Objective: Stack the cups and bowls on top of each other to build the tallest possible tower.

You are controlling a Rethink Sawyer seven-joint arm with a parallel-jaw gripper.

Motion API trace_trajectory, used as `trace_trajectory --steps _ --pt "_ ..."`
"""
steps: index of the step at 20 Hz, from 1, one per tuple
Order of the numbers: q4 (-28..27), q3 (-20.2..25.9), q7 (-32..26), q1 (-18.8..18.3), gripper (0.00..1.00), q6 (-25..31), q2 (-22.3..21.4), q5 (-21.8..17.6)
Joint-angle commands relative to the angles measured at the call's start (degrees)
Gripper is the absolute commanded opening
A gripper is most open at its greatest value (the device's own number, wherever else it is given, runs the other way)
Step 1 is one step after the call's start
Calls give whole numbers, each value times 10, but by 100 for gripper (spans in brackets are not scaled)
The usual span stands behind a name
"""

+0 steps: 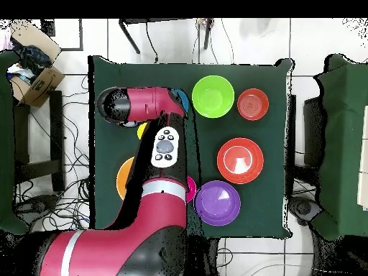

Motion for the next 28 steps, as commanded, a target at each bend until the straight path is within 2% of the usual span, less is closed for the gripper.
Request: trace_trajectory --steps 1,5,9,13,18,28 --pt "0 49 -32 -1 100 73 5 -29" --pt "25 59 -36 -2 100 65 -17 -24" --pt "51 72 -42 -9 100 33 -32 -22" --pt "62 80 -51 -15 100 38 -47 -18" --pt "102 81 -51 -16 100 43 -77 -21" --pt "132 68 -23 -4 100 29 -80 -32"
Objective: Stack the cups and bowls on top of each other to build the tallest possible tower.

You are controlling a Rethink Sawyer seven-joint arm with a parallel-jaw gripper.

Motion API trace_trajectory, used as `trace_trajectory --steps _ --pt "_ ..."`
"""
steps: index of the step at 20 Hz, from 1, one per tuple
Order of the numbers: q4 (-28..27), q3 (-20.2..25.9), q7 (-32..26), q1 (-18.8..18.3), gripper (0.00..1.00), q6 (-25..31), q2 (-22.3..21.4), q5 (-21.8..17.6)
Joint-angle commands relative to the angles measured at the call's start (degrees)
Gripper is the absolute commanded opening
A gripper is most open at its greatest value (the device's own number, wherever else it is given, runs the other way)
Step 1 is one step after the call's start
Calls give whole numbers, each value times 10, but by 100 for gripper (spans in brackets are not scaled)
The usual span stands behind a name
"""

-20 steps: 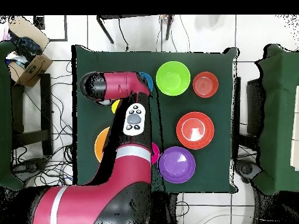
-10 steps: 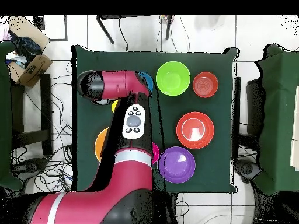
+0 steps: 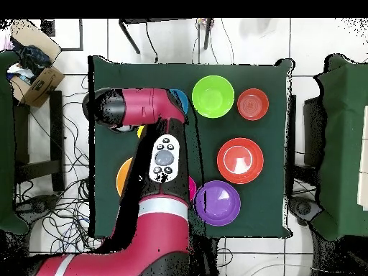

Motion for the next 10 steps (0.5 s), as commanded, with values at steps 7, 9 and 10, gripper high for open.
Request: trace_trajectory --steps 7,9,10 --pt "81 53 -15 5 100 -5 0 -37" --pt "82 52 -12 8 100 -13 2 -40" --pt "82 51 -11 9 100 -15 4 -40"
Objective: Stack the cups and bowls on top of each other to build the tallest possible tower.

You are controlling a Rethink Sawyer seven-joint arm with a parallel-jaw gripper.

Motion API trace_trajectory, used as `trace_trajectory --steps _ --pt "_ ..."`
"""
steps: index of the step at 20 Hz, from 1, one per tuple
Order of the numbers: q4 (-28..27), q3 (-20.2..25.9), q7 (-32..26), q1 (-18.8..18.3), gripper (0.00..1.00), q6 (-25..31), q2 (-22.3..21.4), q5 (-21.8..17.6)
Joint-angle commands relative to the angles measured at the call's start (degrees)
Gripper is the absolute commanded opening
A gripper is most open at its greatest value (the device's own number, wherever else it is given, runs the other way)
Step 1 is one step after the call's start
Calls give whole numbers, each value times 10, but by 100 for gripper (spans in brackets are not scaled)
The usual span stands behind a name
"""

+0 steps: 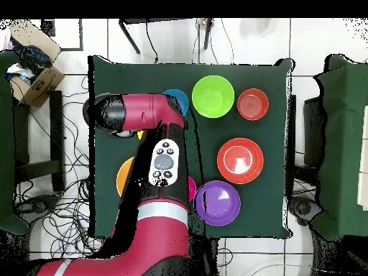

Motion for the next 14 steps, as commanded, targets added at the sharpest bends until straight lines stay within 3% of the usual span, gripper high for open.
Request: trace_trajectory --steps 1,14 --pt "53 51 -10 8 100 -17 15 -41" --pt "61 49 4 19 100 -53 26 -45"
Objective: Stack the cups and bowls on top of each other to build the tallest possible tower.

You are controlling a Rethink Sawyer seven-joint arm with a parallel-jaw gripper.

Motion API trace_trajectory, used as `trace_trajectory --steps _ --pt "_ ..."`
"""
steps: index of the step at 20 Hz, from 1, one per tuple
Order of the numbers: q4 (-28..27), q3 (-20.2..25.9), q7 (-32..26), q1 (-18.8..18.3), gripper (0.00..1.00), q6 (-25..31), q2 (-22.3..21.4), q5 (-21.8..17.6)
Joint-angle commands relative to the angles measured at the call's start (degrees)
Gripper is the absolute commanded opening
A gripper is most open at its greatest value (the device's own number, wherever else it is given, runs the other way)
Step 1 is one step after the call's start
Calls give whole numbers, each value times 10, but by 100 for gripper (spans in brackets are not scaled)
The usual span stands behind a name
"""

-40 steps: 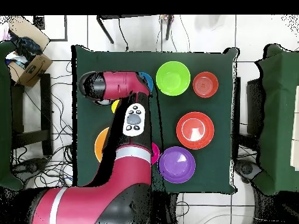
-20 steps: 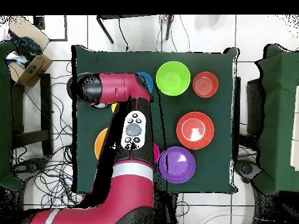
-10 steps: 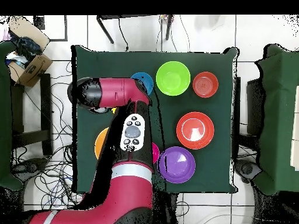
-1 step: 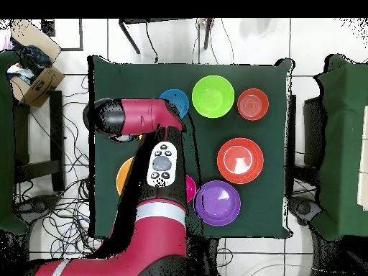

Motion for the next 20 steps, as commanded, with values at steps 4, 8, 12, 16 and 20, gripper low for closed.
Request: trace_trajectory --steps 4,8,12,16,20 --pt "48 48 6 16 100 -60 24 -46" --pt "49 45 7 18 100 -72 26 -47" --pt "47 41 10 22 100 -78 29 -48" --pt "46 39 9 23 100 -82 31 -49" --pt "44 36 11 25 100 -83 33 -49"
